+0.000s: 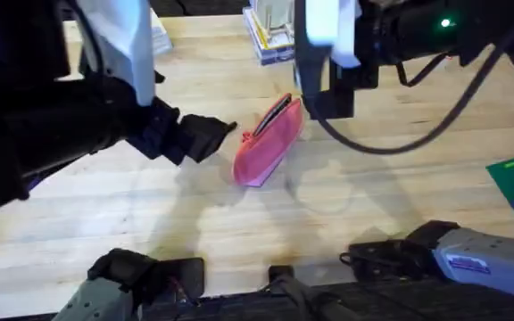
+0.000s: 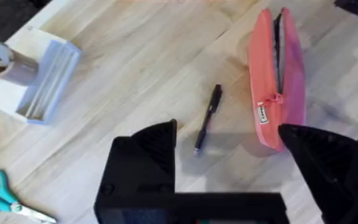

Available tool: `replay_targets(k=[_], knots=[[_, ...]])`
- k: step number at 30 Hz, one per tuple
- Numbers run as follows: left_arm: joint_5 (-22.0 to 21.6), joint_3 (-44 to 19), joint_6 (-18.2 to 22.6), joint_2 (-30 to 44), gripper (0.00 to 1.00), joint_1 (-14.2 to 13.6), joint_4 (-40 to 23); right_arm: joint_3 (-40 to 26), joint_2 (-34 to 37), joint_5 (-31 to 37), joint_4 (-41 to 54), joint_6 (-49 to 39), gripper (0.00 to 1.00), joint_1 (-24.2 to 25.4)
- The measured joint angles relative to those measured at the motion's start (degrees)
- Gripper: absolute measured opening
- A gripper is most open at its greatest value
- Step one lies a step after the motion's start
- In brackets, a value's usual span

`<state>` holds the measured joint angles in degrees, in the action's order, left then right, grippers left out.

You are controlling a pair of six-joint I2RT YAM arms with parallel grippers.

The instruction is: Unzip the bag, pick up the pens from the table one at a time and place them inside, then zip the bag closed.

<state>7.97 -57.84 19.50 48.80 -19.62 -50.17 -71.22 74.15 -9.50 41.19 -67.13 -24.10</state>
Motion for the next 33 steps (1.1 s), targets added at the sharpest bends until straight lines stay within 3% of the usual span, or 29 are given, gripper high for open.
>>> replay_targets(k=[7, 12, 14, 18, 19, 20, 33], knots=[[-1.9, 0.0, 0.0, -0.3, 0.992, 0.3, -0.1, 0.0, 0.0, -0.9, 2.6, -13.4, 0.998, 0.0], [-1.9, 0.0, 0.0, -0.3, 0.994, 0.3, -0.1, 0.0, 0.0, -3.5, 4.0, -15.0, 0.983, 0.0], [-1.9, 0.0, 0.0, -0.3, 0.994, 0.3, -0.2, 0.0, 0.0, -5.3, 4.0, -15.4, 0.762, 0.0], [-1.9, 0.0, 0.0, -0.3, 0.993, 0.3, -0.2, 0.0, 0.0, -9.6, 4.0, -15.7, 0.19, 0.0], [-1.9, 0.0, 0.0, -0.3, 0.993, 0.3, -0.2, 0.0, 0.1, -10.4, 4.0, -15.6, 0.075, 0.0], [-1.9, 0.0, 0.0, -0.3, 0.992, 0.3, -0.2, 0.0, 0.2, -11.3, 4.0, -15.7, 0.043, -0.1], [-1.9, 0.0, 0.0, -0.3, 0.994, 0.3, -0.2, -0.2, 10.7, -14.2, 4.3, -19.8, 0.031, -0.5]])
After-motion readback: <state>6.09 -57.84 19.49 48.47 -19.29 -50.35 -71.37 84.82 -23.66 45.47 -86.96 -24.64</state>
